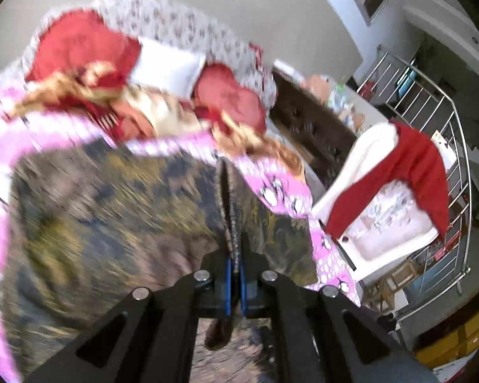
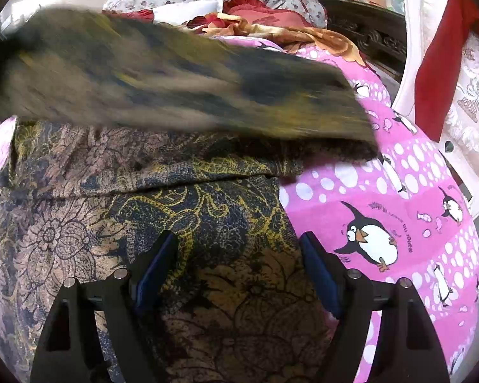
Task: Fold small clothes
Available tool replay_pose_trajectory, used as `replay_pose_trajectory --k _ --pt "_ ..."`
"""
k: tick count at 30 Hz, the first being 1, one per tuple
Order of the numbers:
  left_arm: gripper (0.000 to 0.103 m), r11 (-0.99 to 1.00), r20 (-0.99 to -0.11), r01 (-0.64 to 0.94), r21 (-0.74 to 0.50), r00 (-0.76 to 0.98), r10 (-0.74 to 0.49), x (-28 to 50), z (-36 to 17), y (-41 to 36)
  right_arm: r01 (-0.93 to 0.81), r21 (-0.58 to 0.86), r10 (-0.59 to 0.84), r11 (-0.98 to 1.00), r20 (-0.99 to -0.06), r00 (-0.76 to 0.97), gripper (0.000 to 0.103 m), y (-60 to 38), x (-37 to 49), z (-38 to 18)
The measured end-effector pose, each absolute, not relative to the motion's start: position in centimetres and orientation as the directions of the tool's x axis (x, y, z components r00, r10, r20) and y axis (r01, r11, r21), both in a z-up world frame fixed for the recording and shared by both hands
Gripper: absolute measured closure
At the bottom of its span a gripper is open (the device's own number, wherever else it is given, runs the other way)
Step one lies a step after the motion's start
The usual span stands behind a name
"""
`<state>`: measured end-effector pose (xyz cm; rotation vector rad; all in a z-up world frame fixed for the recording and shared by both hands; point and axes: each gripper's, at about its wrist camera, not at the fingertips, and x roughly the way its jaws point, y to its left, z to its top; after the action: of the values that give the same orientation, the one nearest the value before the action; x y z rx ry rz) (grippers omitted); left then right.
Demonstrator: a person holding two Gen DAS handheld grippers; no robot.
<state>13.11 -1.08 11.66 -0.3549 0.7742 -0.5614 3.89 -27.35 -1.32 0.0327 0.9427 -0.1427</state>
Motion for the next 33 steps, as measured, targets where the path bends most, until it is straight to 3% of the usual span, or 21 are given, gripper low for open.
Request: replay_pose_trajectory --k 4,10,19,21,23,26,29,32,33 --pt "0.100 0.849 -0.589 0.285 -0.445 0.621 -0.517 13.2 12.8 5.1 0.136 -0.059 -0.128 0.989 -0.803 0.582 0.038 -26.9 3.8 -1.3" --pt "0.100 0.885 -0.682 0.121 -0.450 0.594 -0.428 14.1 8.4 11.9 0.137 -0.062 -0.131 0.989 -0.801 0.584 0.038 -26.8 3.8 -1.3" --pt "0.100 0.907 -0.763 0.046 -0.419 0.523 -0.379 15.3 1.1 12.9 0.138 -0.049 -0.121 0.989 -0.804 0.582 0.038 -26.9 3.8 -1.3" --pt "0.095 0.916 -0.781 0.024 -0.402 0.513 -0.356 15.5 0.2 13.2 0.137 -0.043 -0.116 0.990 -0.805 0.581 0.038 -26.9 3.8 -1.3" --pt "0.079 0.916 -0.794 0.002 -0.400 0.498 -0.348 15.4 -0.2 13.7 0.137 -0.037 -0.111 0.990 -0.807 0.580 0.038 -27.1 3.9 -1.3" --pt "0.067 0.931 -0.777 -0.006 -0.364 0.554 -0.300 14.6 1.1 14.6 0.136 -0.025 -0.101 0.990 -0.806 0.583 0.038 -27.3 3.7 -1.0" --pt "0.052 0.935 -0.712 0.030 -0.355 0.639 -0.291 13.4 3.3 14.7 0.140 0.088 -0.021 0.986 -0.773 0.634 0.050 -28.8 2.7 0.9" --pt "0.050 0.941 -0.677 0.060 -0.333 0.680 -0.283 12.9 4.2 13.5 0.170 0.162 -0.011 0.972 -0.690 0.724 0.052 -30.9 2.2 4.1" --pt "0.050 0.943 -0.680 0.059 -0.328 0.678 -0.279 13.0 4.1 13.0 0.161 0.176 -0.004 0.971 -0.661 0.751 0.060 -31.4 2.6 5.2"
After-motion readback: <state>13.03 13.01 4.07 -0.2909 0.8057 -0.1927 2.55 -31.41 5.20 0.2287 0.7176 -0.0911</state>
